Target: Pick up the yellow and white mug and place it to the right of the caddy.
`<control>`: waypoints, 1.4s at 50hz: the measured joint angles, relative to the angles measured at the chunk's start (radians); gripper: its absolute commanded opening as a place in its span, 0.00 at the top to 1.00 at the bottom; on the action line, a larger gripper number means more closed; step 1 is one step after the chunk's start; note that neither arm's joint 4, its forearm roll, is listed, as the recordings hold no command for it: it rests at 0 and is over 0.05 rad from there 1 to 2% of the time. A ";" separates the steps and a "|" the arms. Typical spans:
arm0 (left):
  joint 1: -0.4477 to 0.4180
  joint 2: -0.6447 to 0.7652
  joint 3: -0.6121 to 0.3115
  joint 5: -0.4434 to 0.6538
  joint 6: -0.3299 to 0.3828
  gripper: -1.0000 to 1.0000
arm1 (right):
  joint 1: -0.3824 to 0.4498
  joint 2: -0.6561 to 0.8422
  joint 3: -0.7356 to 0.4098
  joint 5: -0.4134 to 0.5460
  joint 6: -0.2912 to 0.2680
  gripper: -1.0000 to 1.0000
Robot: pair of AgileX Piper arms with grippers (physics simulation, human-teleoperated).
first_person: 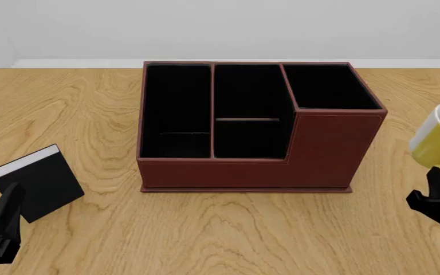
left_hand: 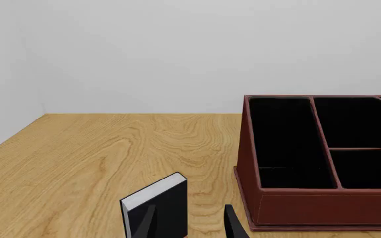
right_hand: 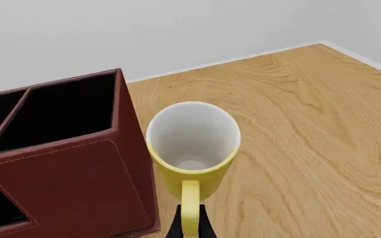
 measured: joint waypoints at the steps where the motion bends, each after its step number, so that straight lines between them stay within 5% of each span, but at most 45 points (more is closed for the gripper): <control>1: 0.000 0.000 0.000 0.000 0.000 0.00 | 0.000 0.006 0.000 -0.004 0.001 1.00; 70: 0.000 0.000 0.000 0.000 0.000 0.00 | -0.011 0.488 0.000 -0.371 0.018 1.00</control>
